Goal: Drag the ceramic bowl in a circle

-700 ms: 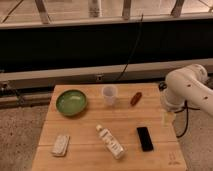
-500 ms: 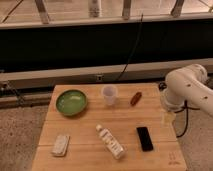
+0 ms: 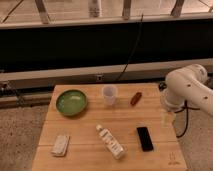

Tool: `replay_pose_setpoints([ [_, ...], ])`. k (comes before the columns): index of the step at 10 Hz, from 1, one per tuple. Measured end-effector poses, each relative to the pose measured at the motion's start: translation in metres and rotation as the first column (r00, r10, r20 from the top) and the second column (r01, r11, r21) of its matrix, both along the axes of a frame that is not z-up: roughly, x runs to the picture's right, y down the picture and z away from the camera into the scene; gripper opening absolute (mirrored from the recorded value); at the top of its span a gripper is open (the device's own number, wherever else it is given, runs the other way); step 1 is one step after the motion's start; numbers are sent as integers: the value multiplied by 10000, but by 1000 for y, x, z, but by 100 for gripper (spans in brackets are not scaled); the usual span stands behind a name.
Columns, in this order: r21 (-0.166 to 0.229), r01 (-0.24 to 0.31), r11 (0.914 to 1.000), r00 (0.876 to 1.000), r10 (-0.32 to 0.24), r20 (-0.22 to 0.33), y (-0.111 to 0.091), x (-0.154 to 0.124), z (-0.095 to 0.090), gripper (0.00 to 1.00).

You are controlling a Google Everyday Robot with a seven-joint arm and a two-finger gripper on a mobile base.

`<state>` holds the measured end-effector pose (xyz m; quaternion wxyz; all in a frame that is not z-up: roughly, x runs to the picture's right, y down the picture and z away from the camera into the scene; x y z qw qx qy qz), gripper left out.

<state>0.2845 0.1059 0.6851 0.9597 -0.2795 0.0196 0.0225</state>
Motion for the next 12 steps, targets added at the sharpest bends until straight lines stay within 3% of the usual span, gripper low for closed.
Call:
replay_pose_setpoints([
  [8, 24, 78, 10000, 10000, -78, -16, -1, -1, 0, 80],
  [12, 200, 1113, 9936, 9936, -1117, 163, -22, -50, 15, 80],
])
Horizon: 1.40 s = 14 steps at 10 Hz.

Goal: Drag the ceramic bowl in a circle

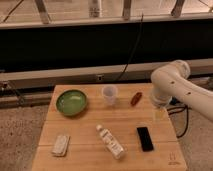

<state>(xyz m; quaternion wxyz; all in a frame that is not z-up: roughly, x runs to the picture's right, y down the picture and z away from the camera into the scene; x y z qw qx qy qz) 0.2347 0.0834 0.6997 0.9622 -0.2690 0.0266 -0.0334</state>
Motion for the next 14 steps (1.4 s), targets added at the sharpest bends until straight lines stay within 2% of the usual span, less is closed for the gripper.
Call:
replay_pose_setpoints([
  [3, 51, 455, 9989, 9990, -455, 10, -6, -7, 3, 80],
  [7, 190, 1340, 9908, 9908, -1342, 144, -21, -55, 14, 80],
  [8, 211, 1673, 9857, 9857, -1676, 169, -25, -70, 16, 80],
  [11, 234, 2336, 9720, 9717, -2343, 301, -31, -83, 19, 80],
  [14, 375, 3090, 9503, 9495, -3105, 459, -40, -121, 25, 80],
])
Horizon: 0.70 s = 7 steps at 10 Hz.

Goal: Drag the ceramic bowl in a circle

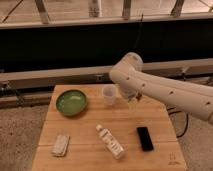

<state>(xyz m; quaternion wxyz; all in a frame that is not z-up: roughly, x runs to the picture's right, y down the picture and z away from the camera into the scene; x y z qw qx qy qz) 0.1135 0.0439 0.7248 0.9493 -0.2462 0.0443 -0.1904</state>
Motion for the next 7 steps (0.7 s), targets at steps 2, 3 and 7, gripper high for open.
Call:
replay_pose_setpoints([
  [2, -4, 422, 9991, 9991, -422, 95, -3, -9, 3, 80],
  [3, -14, 613, 9981, 9980, -612, 174, -4, -15, 5, 80],
  [7, -30, 1577, 9875, 9854, -1571, 648, -5, -52, 20, 80],
])
